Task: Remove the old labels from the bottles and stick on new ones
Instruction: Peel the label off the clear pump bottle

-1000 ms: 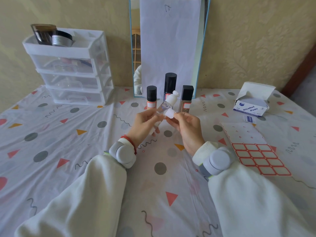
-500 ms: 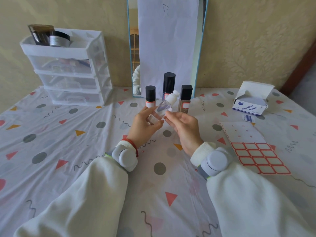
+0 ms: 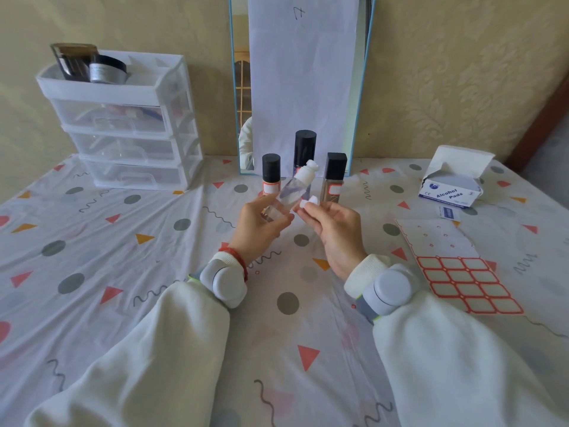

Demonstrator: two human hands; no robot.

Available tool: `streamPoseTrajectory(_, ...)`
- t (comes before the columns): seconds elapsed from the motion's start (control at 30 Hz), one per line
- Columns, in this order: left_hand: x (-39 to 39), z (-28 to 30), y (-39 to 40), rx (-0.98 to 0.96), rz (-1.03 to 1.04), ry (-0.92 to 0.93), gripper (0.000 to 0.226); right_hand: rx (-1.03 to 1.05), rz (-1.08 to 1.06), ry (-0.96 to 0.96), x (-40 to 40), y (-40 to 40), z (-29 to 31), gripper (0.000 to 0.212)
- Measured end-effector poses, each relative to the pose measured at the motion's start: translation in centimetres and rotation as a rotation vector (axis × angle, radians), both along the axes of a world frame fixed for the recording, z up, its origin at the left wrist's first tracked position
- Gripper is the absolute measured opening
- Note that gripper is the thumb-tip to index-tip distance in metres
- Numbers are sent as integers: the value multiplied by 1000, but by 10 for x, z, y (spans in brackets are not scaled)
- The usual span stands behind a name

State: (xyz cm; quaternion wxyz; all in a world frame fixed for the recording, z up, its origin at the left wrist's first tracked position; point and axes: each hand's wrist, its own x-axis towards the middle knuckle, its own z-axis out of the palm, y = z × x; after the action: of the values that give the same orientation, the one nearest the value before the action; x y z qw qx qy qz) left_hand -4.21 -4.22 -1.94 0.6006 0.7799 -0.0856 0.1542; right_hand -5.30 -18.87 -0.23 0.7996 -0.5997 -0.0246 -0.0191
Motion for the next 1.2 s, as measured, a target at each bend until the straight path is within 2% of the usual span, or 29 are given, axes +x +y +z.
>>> streamPoseTrajectory(0.17,1,1,4,-41,37,22,20,137,60,-40,-3,2,8,6)
streamPoseTrajectory(0.3,0,4,0,-152,-21,61,17,173,-2,-7,-2,1,9,16)
streamPoseTrajectory(0.47,-2,7,2,-212,-53,131,16,158,28,-7,-1,-1,10,7)
streamPoseTrajectory(0.53,-6,9,1,-206,-74,113,13,104,16,-27,-1,-1,8,7)
streamPoseTrajectory(0.63,-9,11,-1,-165,-73,76,15,-111,-119,-97,-1,-2,5,10)
streamPoseTrajectory(0.73,-9,11,-2,-138,-69,70,20,-426,-321,-305,-2,-2,2,7)
streamPoseTrajectory(0.8,-10,10,-3,-102,-87,57,24,-526,-401,-382,-2,-2,2,9)
streamPoseTrajectory(1.03,-7,6,-2,19,-68,11,33,-544,-318,-395,-2,-3,2,11)
streamPoseTrajectory(1.2,-7,8,-2,-57,-44,36,16,-392,-294,-285,1,-3,4,11)
